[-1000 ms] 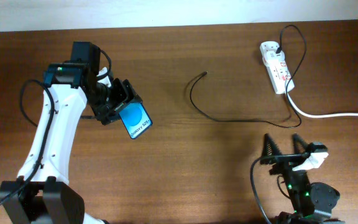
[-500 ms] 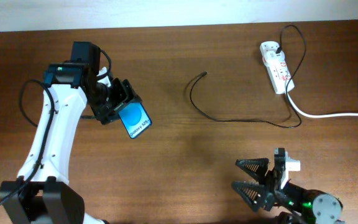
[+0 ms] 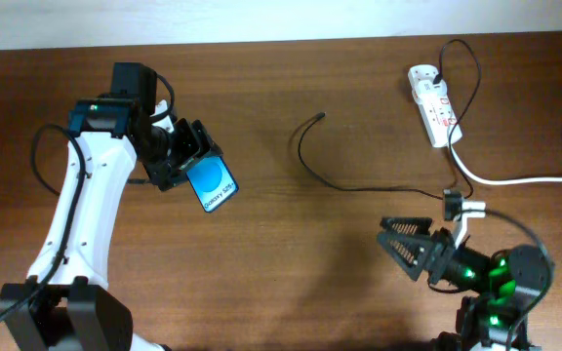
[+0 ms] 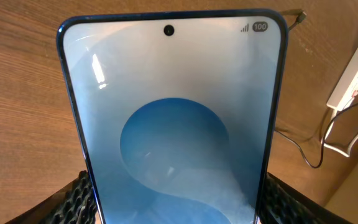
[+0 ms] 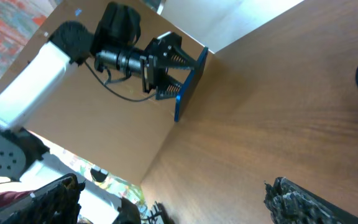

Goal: Plug charger to phone and switch on socket
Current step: 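Move the right gripper toward the phone held by the left gripper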

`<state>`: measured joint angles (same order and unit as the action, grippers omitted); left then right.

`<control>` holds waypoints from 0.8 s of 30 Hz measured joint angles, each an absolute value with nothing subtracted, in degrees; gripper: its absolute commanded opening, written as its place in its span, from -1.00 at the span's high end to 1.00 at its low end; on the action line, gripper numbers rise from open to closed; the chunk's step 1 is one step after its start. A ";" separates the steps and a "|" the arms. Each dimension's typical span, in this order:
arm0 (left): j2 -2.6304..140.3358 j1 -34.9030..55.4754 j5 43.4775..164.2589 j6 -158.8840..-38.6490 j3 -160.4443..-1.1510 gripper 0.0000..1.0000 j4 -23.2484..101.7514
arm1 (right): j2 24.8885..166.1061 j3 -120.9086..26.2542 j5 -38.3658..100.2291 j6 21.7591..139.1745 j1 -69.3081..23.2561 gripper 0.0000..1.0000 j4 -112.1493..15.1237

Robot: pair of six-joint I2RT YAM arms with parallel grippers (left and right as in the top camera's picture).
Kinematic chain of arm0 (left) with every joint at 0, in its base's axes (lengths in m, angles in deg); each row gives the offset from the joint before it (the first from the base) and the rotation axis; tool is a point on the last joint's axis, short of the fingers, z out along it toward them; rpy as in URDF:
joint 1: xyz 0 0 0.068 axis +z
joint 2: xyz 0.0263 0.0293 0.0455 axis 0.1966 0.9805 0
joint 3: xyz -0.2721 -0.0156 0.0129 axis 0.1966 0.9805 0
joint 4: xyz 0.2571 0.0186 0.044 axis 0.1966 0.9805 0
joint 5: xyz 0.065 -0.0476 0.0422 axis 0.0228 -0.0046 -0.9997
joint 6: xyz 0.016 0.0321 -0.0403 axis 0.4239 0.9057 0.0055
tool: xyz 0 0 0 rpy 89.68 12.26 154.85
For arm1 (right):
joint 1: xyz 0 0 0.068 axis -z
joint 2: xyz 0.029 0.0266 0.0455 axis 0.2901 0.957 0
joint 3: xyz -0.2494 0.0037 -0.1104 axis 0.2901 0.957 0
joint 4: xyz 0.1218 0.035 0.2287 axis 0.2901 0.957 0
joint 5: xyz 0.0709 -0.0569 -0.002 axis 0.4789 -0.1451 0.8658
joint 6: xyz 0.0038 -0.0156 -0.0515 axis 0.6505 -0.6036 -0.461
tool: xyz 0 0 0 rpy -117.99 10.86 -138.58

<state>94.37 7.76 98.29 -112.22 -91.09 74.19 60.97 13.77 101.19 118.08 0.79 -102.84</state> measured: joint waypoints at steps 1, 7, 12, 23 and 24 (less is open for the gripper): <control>94.37 7.76 98.27 -112.22 -91.09 0.33 74.26 | 63.25 12.33 101.17 117.30 0.79 -0.97 -102.86; 94.37 7.76 98.25 -112.20 -91.11 0.31 74.21 | 77.08 5.62 98.48 113.47 0.79 -0.97 -102.99; 94.37 7.78 98.27 -112.07 -91.11 0.31 73.18 | 81.26 4.09 91.68 104.55 -1.16 -0.97 -93.46; 94.37 7.76 96.50 -114.56 -91.16 0.32 73.12 | 81.48 3.30 70.63 94.76 -24.59 -0.97 -74.53; 94.37 7.76 96.04 -115.39 -91.16 0.33 73.10 | 81.48 3.17 71.40 97.14 -25.86 -0.97 -74.71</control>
